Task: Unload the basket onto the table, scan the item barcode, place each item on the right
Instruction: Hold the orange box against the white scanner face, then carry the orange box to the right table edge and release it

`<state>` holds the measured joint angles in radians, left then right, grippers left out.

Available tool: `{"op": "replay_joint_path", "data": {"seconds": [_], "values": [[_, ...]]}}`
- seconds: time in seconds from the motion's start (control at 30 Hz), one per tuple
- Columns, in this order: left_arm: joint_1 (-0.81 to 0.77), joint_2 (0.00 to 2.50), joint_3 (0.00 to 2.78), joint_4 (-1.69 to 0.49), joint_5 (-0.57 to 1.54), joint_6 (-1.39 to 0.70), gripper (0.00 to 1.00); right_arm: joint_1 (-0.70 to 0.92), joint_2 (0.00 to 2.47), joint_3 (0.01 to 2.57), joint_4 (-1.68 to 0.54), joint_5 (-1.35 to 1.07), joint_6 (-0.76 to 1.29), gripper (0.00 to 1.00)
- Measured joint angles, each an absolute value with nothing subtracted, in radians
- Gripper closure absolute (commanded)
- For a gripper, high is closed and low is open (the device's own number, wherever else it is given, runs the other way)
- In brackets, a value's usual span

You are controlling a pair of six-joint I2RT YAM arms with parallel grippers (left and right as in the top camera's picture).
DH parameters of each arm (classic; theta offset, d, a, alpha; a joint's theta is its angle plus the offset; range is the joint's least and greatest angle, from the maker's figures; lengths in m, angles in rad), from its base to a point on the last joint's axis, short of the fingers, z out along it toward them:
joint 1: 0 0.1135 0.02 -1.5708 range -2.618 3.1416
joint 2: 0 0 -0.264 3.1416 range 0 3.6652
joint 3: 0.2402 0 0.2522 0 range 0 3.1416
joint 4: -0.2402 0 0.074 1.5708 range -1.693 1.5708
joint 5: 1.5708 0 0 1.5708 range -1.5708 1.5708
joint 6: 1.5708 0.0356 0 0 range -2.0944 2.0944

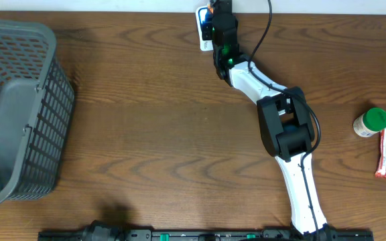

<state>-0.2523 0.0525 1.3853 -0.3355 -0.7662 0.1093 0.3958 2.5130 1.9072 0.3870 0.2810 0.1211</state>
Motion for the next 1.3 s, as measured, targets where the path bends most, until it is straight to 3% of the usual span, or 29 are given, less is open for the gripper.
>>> {"op": "replay_joint_path", "data": {"seconds": [0.57,0.93,1.3], "values": [[-0.252,0.052,1.385,-0.336,-0.766,0.109,0.02,0.396,2.543,1.918,0.327,0.25,0.126,0.62],[-0.252,0.052,1.385,-0.336,-0.766,0.109,0.02,0.396,2.347,1.913,-0.302,0.234,0.164,0.66],[-0.252,0.052,1.385,-0.336,-0.766,0.109,0.02,0.34,1.85,1.925,-1.058,0.24,0.324,0.66]]}}
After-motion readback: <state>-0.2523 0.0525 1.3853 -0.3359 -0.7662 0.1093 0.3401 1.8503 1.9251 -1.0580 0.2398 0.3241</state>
